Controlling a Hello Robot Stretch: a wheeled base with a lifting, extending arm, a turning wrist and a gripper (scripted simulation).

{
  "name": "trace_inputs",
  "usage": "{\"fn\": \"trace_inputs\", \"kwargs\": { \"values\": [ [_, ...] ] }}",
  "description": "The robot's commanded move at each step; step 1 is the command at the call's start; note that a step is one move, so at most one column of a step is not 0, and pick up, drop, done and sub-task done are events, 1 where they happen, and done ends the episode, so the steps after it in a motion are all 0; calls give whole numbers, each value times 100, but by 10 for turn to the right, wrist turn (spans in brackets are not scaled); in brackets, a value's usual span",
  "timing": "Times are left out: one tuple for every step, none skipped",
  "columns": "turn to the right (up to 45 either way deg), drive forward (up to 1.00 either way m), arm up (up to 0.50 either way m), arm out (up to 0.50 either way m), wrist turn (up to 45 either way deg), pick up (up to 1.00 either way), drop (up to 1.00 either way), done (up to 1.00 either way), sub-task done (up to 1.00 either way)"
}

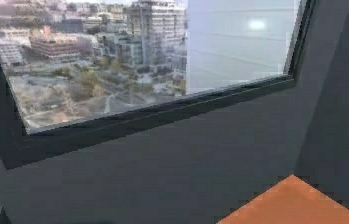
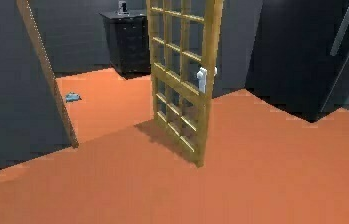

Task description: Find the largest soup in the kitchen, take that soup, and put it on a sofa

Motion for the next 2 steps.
{"fn": "trace_inputs", "kwargs": {
  "values": [
    [-210,0,0,0,0,0,0,0,0],
    [0,30,0,0,0,0,0,0,0]
  ]
}}
